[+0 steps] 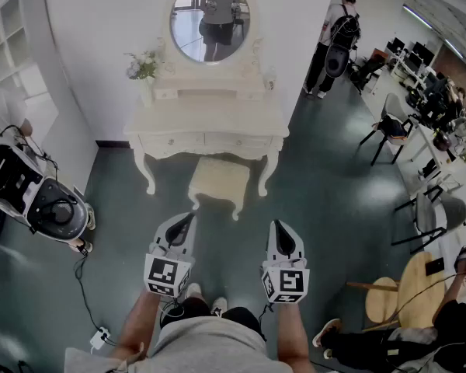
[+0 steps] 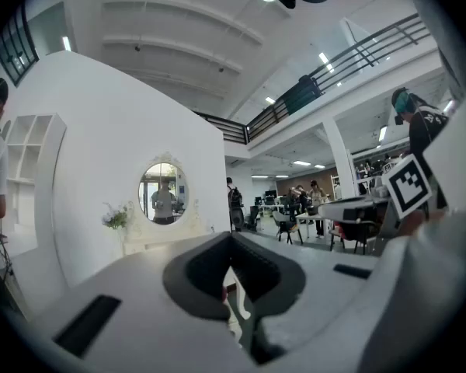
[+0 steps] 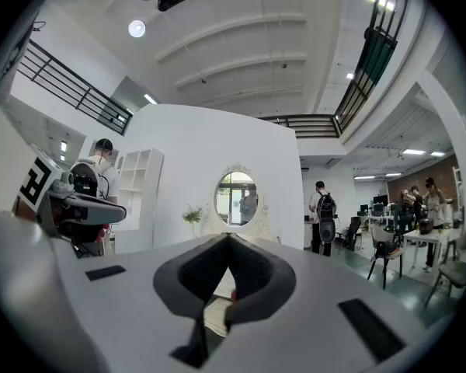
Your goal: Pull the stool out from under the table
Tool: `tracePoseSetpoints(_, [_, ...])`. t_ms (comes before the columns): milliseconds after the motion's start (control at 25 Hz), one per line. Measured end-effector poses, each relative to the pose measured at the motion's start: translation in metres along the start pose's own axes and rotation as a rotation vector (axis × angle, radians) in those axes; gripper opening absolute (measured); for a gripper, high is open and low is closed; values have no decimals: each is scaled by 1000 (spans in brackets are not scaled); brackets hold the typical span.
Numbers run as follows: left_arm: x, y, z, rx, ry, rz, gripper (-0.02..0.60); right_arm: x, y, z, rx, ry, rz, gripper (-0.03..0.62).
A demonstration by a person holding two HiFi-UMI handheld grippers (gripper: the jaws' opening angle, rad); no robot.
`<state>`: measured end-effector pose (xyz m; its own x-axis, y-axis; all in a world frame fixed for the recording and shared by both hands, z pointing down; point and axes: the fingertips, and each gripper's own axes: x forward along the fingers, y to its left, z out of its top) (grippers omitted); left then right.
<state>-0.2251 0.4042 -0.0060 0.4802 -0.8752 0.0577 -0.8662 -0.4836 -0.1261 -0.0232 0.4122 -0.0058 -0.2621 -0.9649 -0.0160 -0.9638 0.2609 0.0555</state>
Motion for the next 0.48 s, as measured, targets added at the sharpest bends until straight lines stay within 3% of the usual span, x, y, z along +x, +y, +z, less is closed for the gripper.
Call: tracePoseSetpoints(480, [24, 8, -5, -4, 15, -2, -2, 21, -8, -6, 24, 26, 12, 6])
